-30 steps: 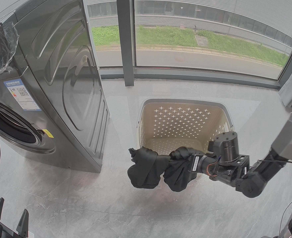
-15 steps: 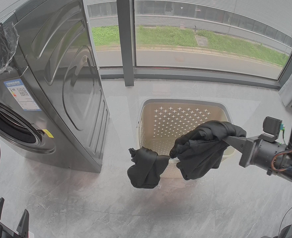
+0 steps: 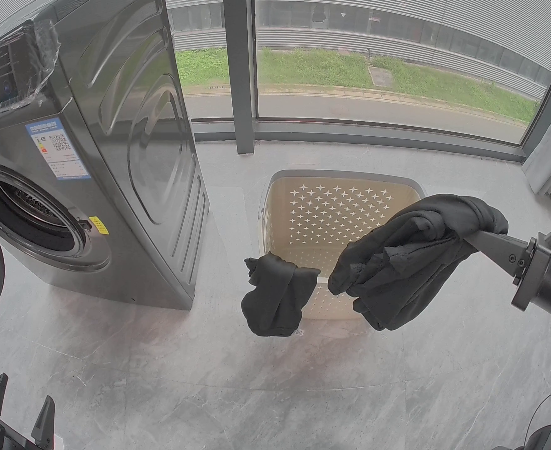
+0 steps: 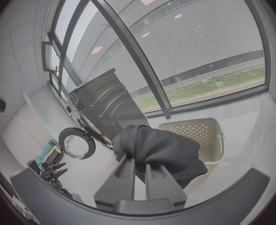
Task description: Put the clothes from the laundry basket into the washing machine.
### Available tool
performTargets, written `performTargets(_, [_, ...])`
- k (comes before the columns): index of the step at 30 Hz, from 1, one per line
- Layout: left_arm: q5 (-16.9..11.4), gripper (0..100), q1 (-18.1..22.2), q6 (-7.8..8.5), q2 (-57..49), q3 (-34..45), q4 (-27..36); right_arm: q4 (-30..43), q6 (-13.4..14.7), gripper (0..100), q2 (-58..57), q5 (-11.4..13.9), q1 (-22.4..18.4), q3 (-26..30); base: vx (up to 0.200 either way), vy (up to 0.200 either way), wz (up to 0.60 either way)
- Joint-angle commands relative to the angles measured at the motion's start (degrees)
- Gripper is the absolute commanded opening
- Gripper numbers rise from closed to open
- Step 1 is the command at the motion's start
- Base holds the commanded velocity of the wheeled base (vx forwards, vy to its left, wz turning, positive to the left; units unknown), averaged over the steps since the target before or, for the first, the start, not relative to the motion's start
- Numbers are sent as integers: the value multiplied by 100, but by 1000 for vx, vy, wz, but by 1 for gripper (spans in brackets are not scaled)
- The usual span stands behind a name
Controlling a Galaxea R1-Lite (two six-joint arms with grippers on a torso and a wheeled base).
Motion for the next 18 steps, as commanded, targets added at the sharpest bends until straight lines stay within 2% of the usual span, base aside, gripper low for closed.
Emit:
performTargets(1, [1,100,0,1,-50,84,-5,4,4,0,-69,35,22,50,-200,0,0])
performTargets(2, [1,100,0,1,-50,84,-5,4,4,0,-69,35,30,50,-200,0,0])
performTargets(11, [-7,100,0,-8,-50,84,3,21,13,0,-52,114,39,103,0,0,0])
performTargets(18, [-7,100,0,-8,-50,75,12,4,13,0,-69,132,39,103,0,200,0])
